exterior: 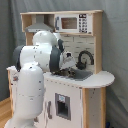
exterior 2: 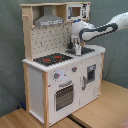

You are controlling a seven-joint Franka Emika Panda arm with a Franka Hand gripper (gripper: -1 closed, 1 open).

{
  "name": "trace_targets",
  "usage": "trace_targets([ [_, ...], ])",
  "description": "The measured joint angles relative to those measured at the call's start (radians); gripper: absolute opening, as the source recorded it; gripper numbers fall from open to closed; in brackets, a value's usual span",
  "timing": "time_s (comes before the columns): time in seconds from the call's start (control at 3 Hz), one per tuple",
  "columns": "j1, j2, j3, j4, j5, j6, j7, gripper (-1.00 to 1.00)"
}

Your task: Play with the kitchen

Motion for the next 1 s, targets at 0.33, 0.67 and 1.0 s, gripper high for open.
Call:
trace_targets([
  [0.33,0.007,-0.033,0.06,0.063,-0.002,-0.031,-0.05,1.0],
  [0.67,0.012,-0.052,0.123,0.115,-0.004,-0.087,-0.045,1.0],
  [1.0,0.012,-0.106,0.138,0.148,-0.016,-0.146,-0.099,1.0],
])
